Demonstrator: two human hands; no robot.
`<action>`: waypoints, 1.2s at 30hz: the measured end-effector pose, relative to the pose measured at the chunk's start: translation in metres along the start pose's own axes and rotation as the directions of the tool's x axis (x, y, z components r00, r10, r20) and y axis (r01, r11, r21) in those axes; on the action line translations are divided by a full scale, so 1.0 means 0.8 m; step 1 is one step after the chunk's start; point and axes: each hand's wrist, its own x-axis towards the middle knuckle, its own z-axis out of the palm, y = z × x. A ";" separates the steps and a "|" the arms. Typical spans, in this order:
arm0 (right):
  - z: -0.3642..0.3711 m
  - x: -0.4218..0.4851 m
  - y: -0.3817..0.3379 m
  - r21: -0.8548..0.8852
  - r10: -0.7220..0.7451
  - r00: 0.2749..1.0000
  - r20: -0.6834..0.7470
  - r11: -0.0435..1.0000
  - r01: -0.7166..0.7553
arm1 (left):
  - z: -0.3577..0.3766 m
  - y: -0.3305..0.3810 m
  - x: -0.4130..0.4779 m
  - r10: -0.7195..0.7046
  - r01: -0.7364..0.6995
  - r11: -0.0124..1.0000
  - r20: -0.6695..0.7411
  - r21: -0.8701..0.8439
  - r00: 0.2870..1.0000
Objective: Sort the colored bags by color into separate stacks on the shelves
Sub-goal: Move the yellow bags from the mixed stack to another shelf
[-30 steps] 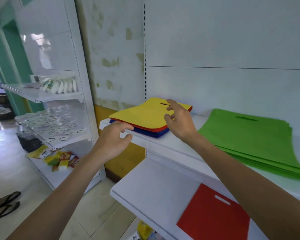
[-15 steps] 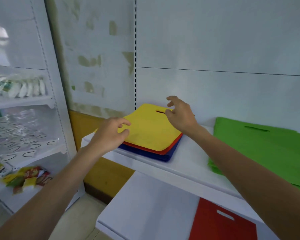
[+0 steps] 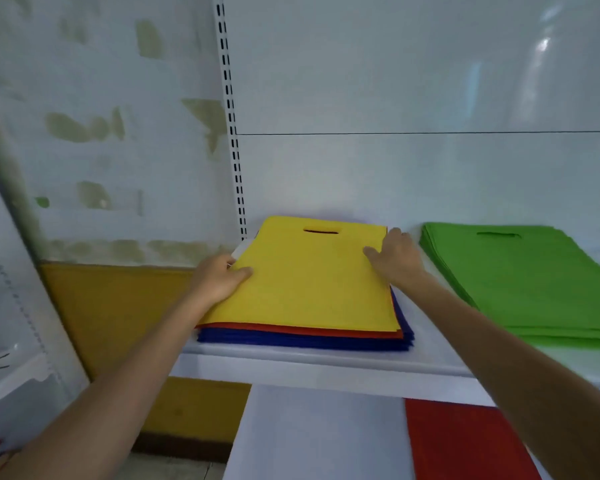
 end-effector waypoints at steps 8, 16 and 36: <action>0.028 -0.016 0.008 0.138 0.135 0.967 -0.215 0.985 -0.107 | 0.009 -0.014 0.001 0.100 -0.144 0.982 -0.309 -0.122 0.946; 0.030 -0.021 0.008 0.137 0.036 0.934 -0.354 0.991 0.013 | 0.009 -0.016 -0.007 0.160 -0.205 0.977 -0.422 -0.063 0.893; -0.188 -0.093 0.145 0.019 -0.097 0.846 -0.524 0.992 0.125 | 0.052 0.186 -0.067 0.513 -0.535 0.821 -0.153 -0.201 0.845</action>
